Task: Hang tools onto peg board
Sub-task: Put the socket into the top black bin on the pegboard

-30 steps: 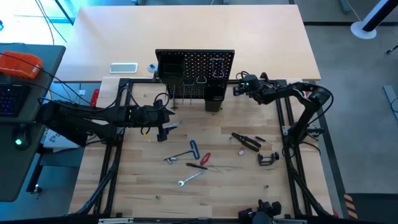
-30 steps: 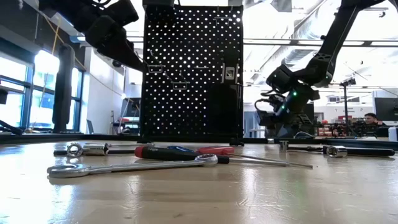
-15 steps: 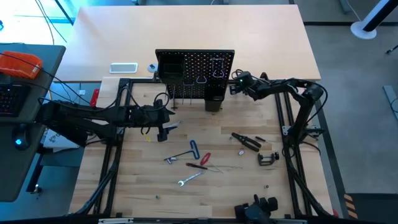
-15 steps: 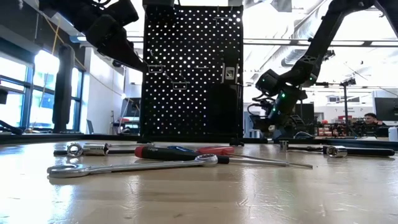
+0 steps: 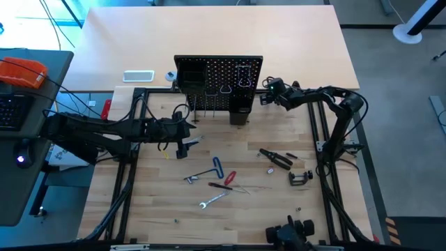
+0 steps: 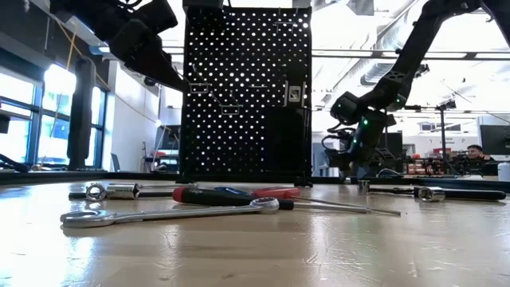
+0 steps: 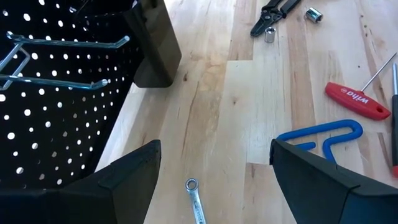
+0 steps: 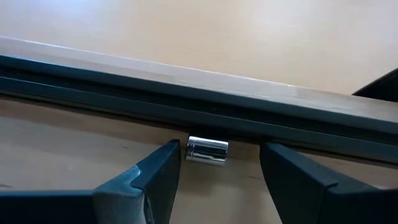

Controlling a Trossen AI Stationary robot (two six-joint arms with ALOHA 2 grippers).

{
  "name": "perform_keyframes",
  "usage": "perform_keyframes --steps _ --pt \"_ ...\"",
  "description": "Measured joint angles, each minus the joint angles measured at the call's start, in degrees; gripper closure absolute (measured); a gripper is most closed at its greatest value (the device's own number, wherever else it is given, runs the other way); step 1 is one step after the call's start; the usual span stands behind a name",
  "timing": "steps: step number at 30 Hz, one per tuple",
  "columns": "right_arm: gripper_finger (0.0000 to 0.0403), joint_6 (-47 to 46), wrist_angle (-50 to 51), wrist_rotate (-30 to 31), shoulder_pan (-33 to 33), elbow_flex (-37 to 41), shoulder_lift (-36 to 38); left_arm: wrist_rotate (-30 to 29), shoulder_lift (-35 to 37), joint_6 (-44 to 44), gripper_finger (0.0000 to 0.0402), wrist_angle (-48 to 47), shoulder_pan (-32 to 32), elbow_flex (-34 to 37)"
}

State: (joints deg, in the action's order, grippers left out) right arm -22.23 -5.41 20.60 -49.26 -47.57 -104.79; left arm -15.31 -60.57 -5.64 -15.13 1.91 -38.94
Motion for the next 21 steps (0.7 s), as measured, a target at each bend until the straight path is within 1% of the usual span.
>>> perform_keyframes --steps 9,12,16,21 --pt "0.0188 0.0 0.0 -0.7 -0.3 0.0 0.0 0.0 0.0 -0.5 0.0108 1.2 0.0 0.0" --pt "0.0198 0.0 0.0 -0.5 -0.3 0.0 0.0 0.0 0.0 -0.5 0.0108 1.5 0.0 0.0" --pt "0.0232 0.1 0.0 0.3 -0.3 0.0 -0.1 0.0 0.0 -0.6 0.0108 1.6 0.0 0.0" --pt "0.0296 0.5 0.3 0.4 -0.7 0.0 -0.1 0.2 0.0 -0.4 0.0108 1.5 0.0 0.0"
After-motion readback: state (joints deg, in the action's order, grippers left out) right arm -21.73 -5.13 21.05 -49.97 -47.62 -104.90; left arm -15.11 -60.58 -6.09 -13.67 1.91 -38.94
